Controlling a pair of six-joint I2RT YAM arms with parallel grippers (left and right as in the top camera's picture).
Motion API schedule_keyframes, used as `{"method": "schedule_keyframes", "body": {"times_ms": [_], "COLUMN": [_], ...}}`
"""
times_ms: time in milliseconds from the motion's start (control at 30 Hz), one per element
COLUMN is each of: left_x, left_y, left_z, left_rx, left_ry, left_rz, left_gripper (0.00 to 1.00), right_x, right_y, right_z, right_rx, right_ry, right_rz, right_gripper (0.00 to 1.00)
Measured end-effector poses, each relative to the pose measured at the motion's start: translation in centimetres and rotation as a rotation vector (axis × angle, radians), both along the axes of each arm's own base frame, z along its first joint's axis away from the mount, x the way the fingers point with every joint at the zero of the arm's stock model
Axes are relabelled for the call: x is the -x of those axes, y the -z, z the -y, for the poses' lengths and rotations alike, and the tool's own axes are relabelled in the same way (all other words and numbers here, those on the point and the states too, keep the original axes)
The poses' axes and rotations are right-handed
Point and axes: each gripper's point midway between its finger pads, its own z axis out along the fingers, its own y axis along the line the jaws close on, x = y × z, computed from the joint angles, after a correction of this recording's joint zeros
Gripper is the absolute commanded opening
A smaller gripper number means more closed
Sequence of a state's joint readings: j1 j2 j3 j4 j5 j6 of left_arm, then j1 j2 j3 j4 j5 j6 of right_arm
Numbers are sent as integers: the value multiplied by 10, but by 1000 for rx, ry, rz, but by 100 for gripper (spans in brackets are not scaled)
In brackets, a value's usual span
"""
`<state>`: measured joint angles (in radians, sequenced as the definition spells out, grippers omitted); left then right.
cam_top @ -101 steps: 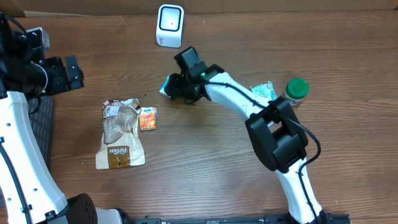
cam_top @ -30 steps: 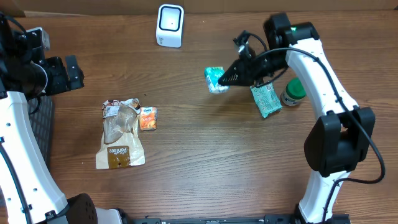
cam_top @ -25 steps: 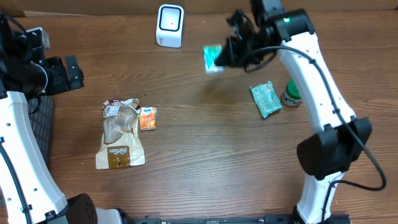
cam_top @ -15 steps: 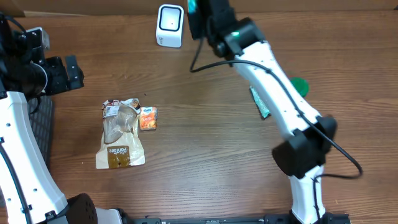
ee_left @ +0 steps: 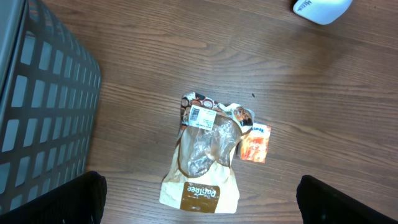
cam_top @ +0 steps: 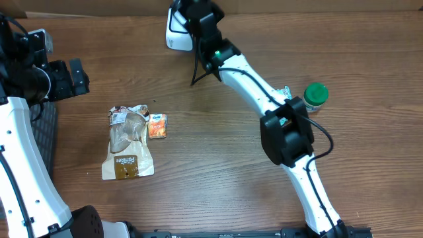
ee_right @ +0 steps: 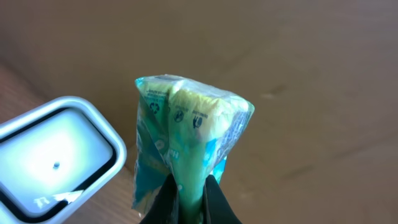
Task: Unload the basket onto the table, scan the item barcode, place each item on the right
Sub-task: 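Hold the teal pack in front of the scanner window, then carry the teal pack right and drop it onto the other pack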
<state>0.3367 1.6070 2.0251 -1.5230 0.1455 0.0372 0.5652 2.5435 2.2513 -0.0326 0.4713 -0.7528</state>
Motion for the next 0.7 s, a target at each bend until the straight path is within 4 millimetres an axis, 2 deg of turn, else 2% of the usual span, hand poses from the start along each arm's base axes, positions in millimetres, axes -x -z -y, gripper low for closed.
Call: {"method": "schedule_keyframes", "body": {"times_ms": [167,267,500,633,700], "left_x": [0,0,0,0,0], "left_y": [0,0,0,0,0], "left_z": [0,0,0,0,0], "left_rx": [0,0,0,0,0], "left_ry": [0,0,0,0,0], "left_rz": [0,0,0,0,0], "left_gripper": [100,100,100,100,100], "right_x": [10,15,12,20,33], "right_y": [50,56,54,76,83], "right_z": [-34,-46,-39,-30,-24], "right_rx": [174,209,212,179,140], "right_ry": [-122,-166,-135,-98,-84], "right_rz": [-32,-33,-27,-140,-241], "right_gripper": [4,4,4,4,4]}}
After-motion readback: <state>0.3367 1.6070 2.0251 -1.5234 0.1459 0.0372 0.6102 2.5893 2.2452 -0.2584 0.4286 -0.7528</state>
